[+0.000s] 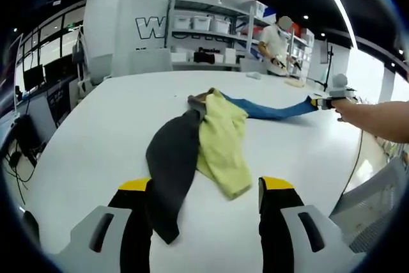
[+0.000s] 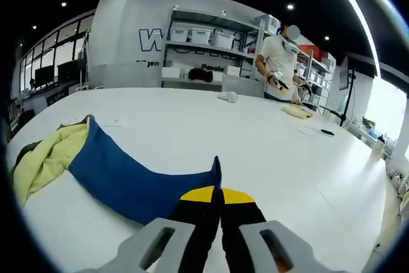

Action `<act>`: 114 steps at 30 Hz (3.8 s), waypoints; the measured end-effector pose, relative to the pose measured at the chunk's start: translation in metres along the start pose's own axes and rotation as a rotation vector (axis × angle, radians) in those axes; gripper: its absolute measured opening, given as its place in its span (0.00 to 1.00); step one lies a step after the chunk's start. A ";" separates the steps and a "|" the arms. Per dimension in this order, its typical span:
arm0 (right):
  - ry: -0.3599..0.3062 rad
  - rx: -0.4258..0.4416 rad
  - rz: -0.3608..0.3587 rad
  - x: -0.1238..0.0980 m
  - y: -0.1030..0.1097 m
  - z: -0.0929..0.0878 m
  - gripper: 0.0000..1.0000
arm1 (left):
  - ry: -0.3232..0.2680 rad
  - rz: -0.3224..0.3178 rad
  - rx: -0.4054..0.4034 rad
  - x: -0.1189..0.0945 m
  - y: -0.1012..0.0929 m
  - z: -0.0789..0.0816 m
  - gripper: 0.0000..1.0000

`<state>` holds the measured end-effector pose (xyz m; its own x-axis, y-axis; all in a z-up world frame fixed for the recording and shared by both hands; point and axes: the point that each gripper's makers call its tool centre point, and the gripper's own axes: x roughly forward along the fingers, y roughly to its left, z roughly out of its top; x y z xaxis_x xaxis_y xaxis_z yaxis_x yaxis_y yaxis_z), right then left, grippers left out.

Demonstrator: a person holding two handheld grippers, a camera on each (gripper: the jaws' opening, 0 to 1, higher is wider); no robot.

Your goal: Fold the garment on the visible template until the final outline fits inside the template.

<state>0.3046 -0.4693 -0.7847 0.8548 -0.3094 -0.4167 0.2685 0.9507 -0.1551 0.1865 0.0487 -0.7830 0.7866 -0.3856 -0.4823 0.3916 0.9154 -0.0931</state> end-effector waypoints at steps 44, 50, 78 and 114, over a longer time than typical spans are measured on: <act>0.176 0.040 -0.055 -0.003 -0.023 -0.069 0.00 | 0.010 -0.011 0.007 0.002 -0.003 -0.002 0.61; 0.069 0.007 -0.032 -0.010 -0.014 -0.029 0.02 | 0.002 -0.022 0.011 0.002 -0.006 0.001 0.61; -0.312 -0.232 0.396 -0.126 0.195 0.092 0.10 | -0.041 -0.036 0.025 -0.003 -0.011 0.011 0.61; -0.175 -0.231 0.675 -0.237 0.300 0.005 0.58 | -0.068 -0.029 0.035 -0.008 -0.010 0.018 0.60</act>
<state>0.1844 -0.1110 -0.7283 0.8644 0.3680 -0.3425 -0.4255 0.8985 -0.1084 0.1852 0.0403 -0.7626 0.8046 -0.4202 -0.4196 0.4305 0.8994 -0.0752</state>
